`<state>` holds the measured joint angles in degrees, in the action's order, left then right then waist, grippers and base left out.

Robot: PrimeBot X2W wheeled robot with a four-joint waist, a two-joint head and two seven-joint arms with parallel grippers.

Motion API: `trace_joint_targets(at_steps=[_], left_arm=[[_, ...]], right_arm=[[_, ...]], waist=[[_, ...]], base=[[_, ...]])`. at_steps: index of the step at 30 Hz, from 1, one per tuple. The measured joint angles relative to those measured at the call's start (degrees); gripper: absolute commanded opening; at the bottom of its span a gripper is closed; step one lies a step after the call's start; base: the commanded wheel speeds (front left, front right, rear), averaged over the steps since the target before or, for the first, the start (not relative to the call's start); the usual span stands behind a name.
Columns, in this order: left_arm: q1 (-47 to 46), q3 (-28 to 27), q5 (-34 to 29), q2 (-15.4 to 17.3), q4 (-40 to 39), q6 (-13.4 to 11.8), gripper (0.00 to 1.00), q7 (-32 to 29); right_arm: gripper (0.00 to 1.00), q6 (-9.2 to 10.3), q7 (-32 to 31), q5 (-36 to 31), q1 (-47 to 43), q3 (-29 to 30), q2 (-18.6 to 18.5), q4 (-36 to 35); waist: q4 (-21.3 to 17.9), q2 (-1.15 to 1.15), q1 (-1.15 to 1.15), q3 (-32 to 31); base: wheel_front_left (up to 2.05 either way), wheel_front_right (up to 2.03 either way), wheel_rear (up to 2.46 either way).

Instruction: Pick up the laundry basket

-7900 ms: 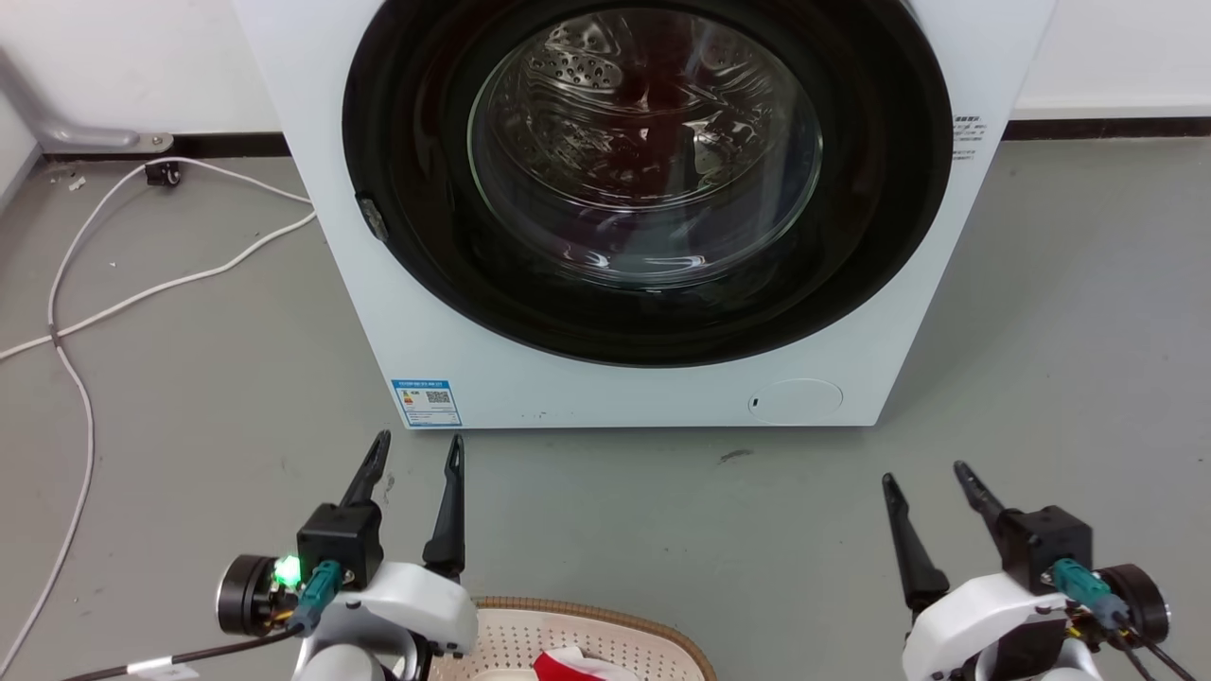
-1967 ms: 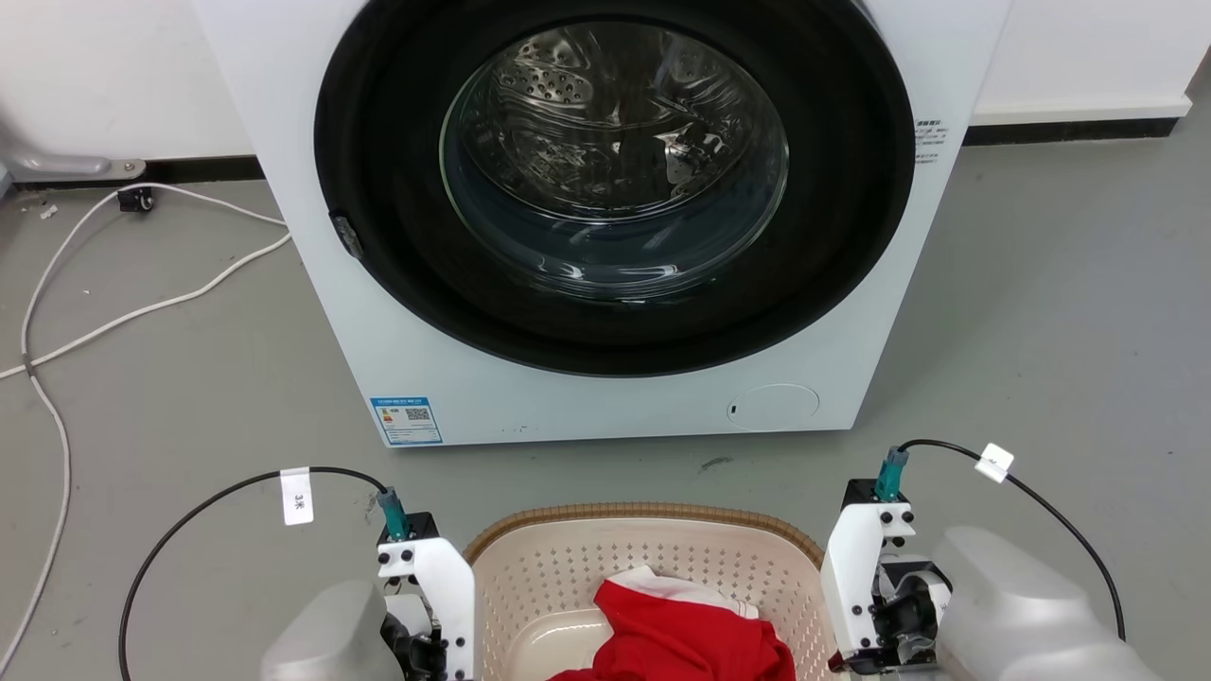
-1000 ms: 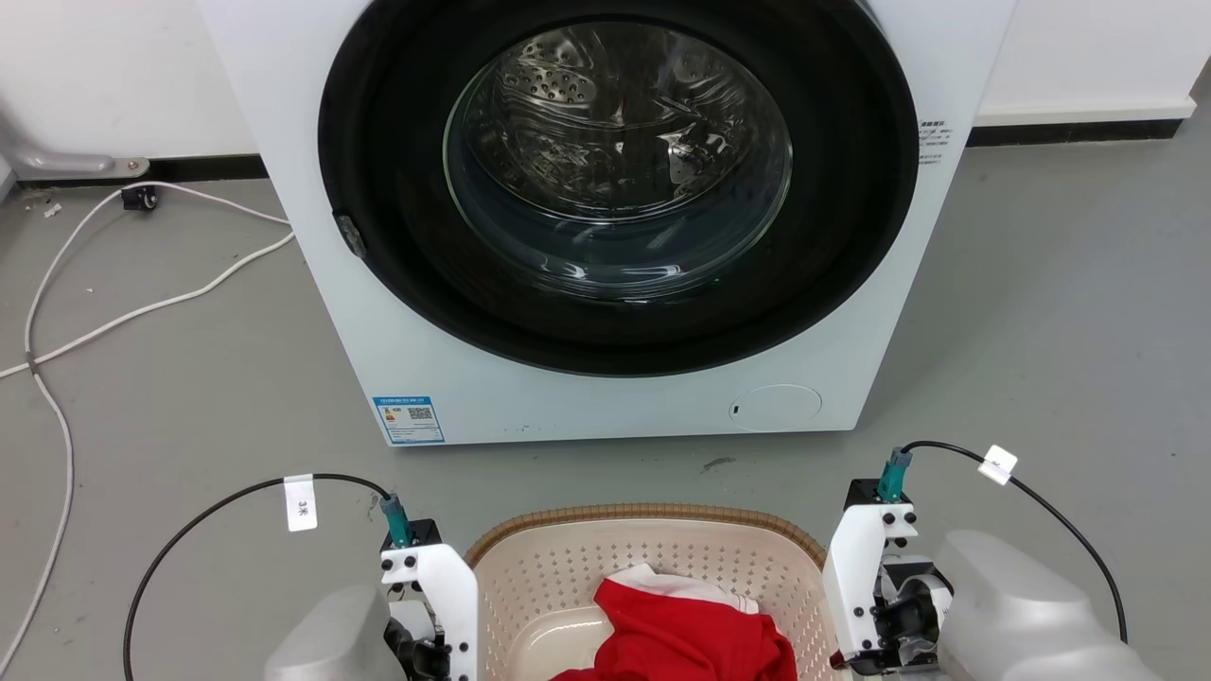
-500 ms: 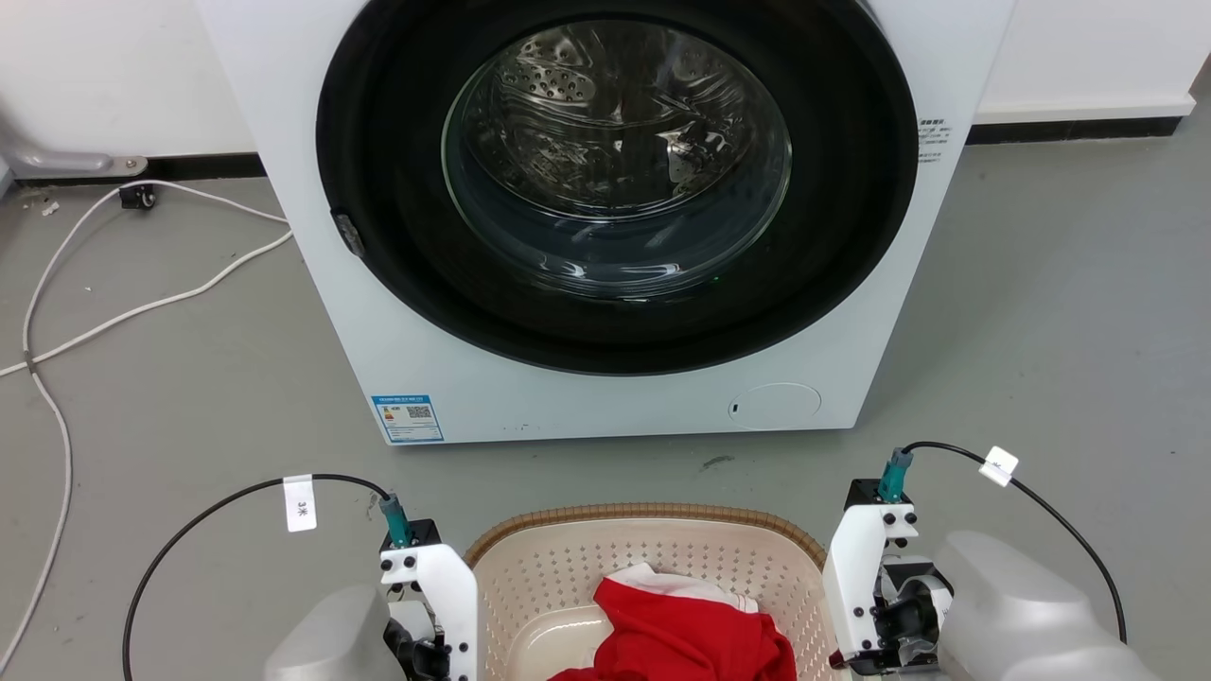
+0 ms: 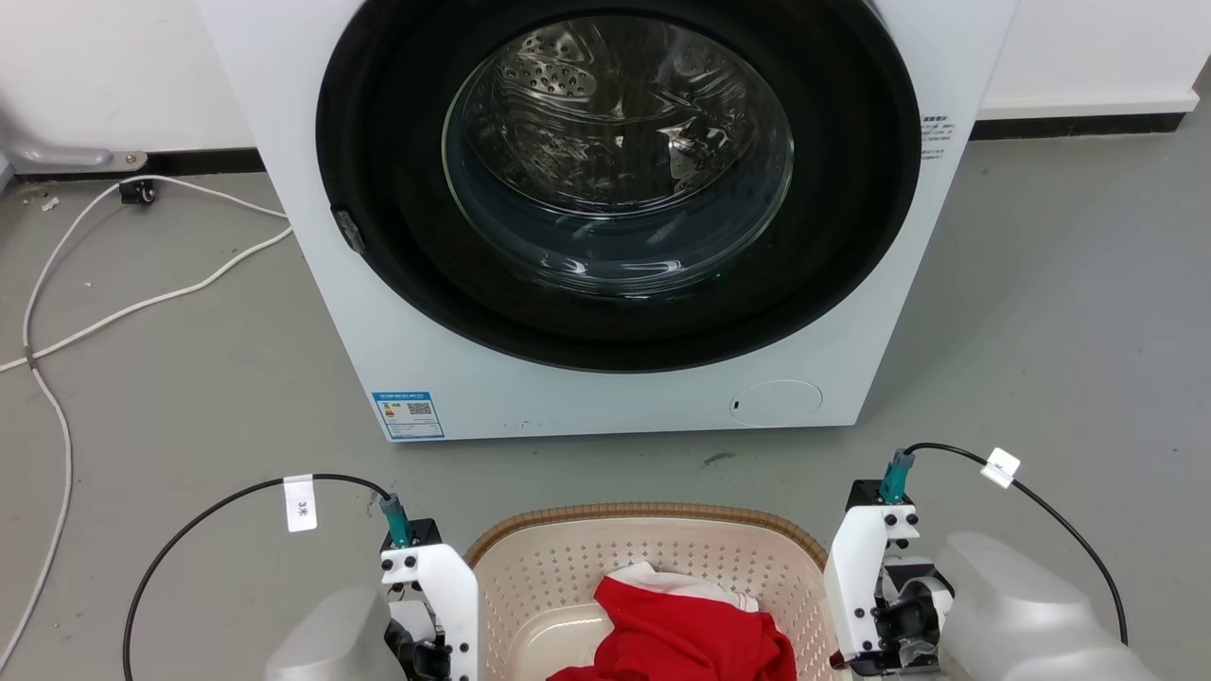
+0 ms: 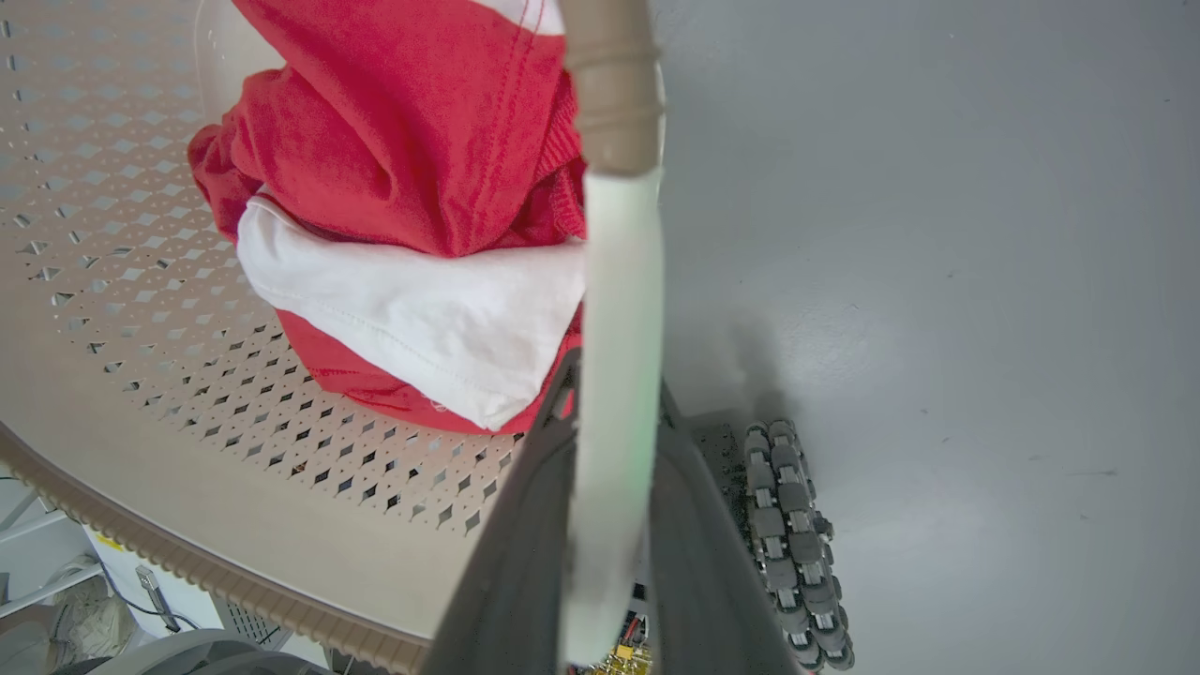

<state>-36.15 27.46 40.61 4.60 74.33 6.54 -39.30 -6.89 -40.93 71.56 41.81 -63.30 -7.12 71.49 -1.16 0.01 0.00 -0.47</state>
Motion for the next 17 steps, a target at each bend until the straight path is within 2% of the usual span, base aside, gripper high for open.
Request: trace_joint_targets(at_steps=[17], left_arm=[[0.0,0.8,0.8,0.0,0.0,0.1,0.00,0.5]], right_arm=[[0.00,0.00,0.1,0.4,0.0,-0.4,0.1,0.3]], waist=[[-0.1,0.00,0.00,0.1]], base=[[0.00,0.00,0.00]])
